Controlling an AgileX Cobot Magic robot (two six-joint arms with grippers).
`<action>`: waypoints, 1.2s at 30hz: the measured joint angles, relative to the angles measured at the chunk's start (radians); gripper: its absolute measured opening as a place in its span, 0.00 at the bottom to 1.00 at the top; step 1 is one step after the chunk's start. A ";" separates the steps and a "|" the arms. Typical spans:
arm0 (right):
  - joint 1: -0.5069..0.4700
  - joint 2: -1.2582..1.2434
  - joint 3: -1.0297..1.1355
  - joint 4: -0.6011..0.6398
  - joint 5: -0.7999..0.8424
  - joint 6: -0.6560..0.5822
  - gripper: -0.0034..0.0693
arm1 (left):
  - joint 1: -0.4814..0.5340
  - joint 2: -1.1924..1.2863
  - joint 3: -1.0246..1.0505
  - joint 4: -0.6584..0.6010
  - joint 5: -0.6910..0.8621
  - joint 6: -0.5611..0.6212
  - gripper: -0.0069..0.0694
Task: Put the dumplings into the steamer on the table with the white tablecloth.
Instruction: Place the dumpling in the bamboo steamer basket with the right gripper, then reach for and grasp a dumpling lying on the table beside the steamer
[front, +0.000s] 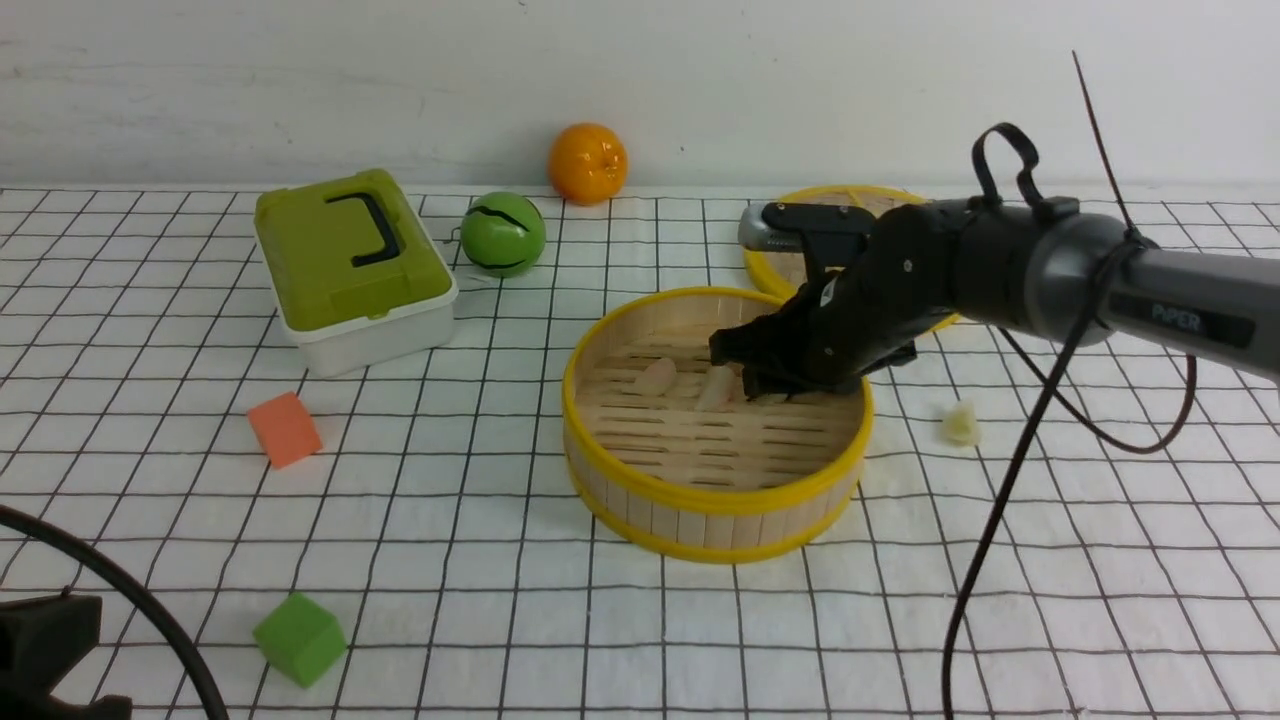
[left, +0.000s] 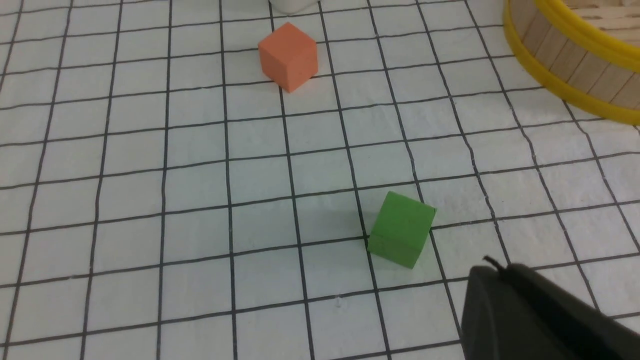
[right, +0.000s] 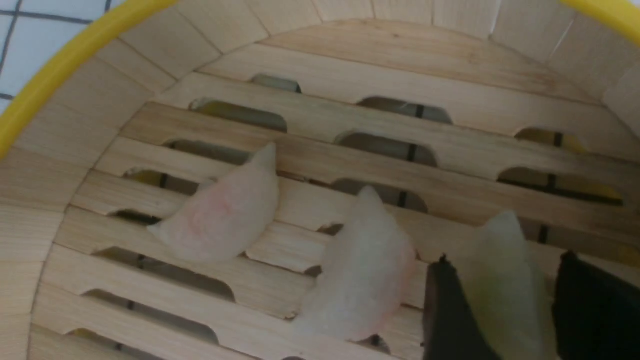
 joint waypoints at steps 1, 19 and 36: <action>0.000 0.000 0.000 0.003 0.000 0.000 0.55 | 0.000 0.000 0.000 0.000 0.000 0.000 0.09; -0.083 -0.262 0.001 -0.266 0.321 0.001 0.71 | 0.000 0.000 0.000 -0.008 -0.008 0.000 0.10; -0.231 -0.029 0.058 -0.213 0.222 0.029 0.46 | 0.000 0.000 0.000 -0.010 -0.022 0.000 0.12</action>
